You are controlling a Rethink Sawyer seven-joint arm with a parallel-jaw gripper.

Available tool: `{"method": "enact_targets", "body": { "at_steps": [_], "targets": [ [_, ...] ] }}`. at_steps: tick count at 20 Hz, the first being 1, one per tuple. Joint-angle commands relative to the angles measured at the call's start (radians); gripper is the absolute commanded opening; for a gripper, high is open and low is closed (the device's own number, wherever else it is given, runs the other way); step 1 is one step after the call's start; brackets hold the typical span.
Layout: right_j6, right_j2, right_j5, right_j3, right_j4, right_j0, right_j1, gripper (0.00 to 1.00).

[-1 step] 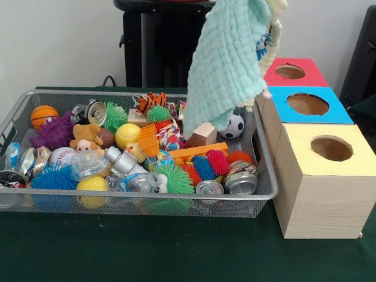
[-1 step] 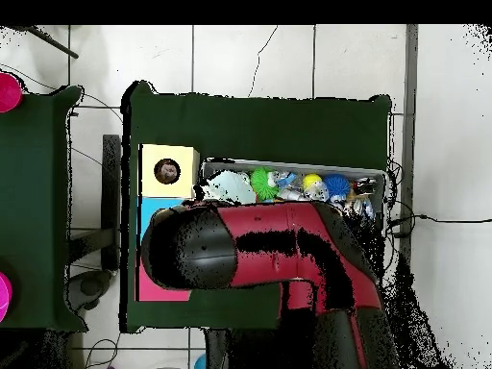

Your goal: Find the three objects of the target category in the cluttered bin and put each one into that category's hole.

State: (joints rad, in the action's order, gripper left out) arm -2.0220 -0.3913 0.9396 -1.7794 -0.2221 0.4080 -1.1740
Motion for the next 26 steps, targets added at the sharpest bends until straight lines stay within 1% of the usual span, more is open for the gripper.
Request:
{"method": "enact_targets", "body": {
  "at_steps": [1,2,3,4,5,14,20,23,26],
  "targets": [
    [0.060,-0.002,-0.120,-0.137,0.033,0.058,-0.004,1.00],
    [0.072,-0.012,-0.151,-0.157,0.057,0.073,-0.008,1.00],
    [0.080,-0.013,-0.151,-0.158,0.055,0.078,-0.008,1.00],
    [0.081,-0.010,-0.140,-0.149,0.039,0.073,-0.008,1.00],
    [0.072,0.005,-0.089,-0.127,0.012,0.058,-0.014,1.00],
    [0.064,-0.003,-0.113,-0.144,0.007,0.073,-0.007,1.00],
    [0.091,-0.017,-0.170,-0.146,-0.003,0.107,0.039,1.00],
    [0.146,-0.043,-0.234,-0.139,-0.028,0.159,0.102,1.00],
    [0.186,-0.058,-0.263,-0.127,-0.065,0.197,0.143,1.00]
  ]
}}
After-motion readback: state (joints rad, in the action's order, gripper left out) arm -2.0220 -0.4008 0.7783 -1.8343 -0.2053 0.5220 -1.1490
